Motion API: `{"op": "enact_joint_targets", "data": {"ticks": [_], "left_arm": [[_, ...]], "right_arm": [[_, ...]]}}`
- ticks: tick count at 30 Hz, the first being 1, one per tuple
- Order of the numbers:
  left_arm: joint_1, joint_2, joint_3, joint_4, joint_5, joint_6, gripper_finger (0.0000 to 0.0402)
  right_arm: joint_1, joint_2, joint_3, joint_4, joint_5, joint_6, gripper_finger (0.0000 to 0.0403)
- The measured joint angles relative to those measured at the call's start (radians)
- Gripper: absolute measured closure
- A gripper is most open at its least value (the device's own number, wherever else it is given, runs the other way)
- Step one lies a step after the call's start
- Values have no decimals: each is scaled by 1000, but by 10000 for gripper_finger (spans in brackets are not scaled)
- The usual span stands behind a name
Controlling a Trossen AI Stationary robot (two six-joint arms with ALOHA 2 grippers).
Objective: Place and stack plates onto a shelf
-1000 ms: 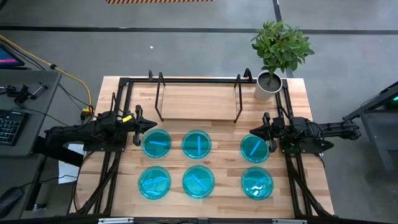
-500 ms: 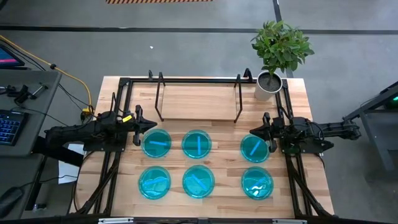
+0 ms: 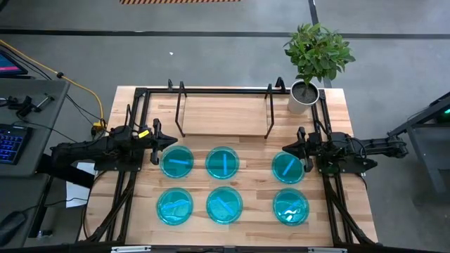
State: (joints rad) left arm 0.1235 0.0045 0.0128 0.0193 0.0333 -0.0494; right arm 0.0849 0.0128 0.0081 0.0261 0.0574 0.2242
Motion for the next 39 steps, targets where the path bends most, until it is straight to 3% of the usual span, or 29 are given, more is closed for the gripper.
{"op": "enact_joint_targets", "data": {"ticks": [4,7,10,13,18,20,28,35,39], "left_arm": [[0,0,0,0,0,0,401],[0,0,0,1,0,0,401],[0,0,0,6,0,1,401],[0,0,0,6,0,0,401],[0,0,0,7,0,-1,401],[0,0,0,7,0,-1,401],[0,0,0,8,0,-1,401],[0,0,0,24,0,0,401],[0,0,0,42,0,0,401]], "right_arm": [[0,0,0,1,14,18,402],[0,0,0,12,25,125,402],[0,0,0,113,150,190,402],[-1,16,0,283,232,137,402],[1,155,0,657,7,37,402],[1,245,8,706,-16,29,402],[1,683,194,641,80,21,402],[0,955,493,152,337,10,402],[0,1090,625,5,356,86,399]]}}
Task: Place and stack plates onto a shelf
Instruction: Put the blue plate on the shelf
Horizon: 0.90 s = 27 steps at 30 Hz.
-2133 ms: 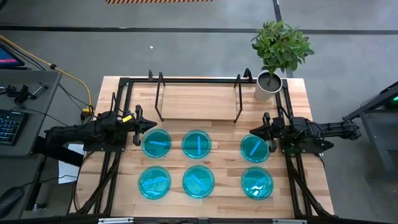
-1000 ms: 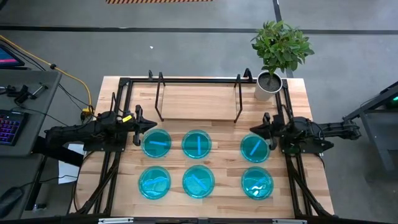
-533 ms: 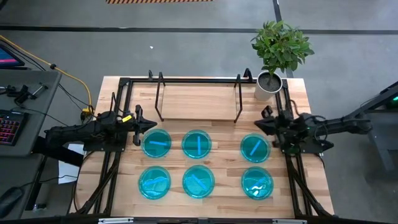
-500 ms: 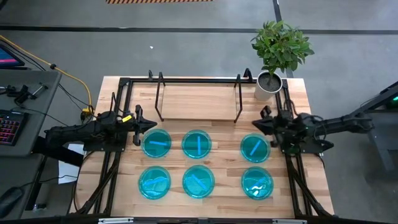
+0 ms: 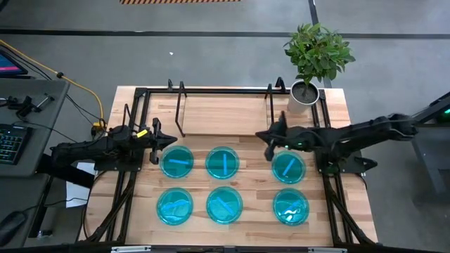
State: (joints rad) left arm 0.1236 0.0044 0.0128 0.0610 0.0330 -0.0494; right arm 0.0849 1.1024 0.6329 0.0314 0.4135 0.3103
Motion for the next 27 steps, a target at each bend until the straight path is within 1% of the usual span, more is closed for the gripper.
{"op": "enact_joint_targets", "data": {"ticks": [2,5,10,13,18,23,27], "left_arm": [[0,0,0,0,0,0,401],[0,0,0,-2,0,0,401],[0,0,0,-3,0,0,401],[0,0,0,-4,0,0,401],[0,0,0,-4,0,-2,401],[0,0,0,-4,0,0,401],[0,0,0,-4,0,0,401]], "right_arm": [[0,68,46,-9,-26,52,387],[0,166,87,-10,-79,153,352],[-3,322,107,-14,-160,361,279],[-9,403,107,-14,-209,495,255],[-8,531,107,15,-227,590,249],[-8,647,107,159,-286,610,249],[-9,695,107,237,-292,632,249]]}}
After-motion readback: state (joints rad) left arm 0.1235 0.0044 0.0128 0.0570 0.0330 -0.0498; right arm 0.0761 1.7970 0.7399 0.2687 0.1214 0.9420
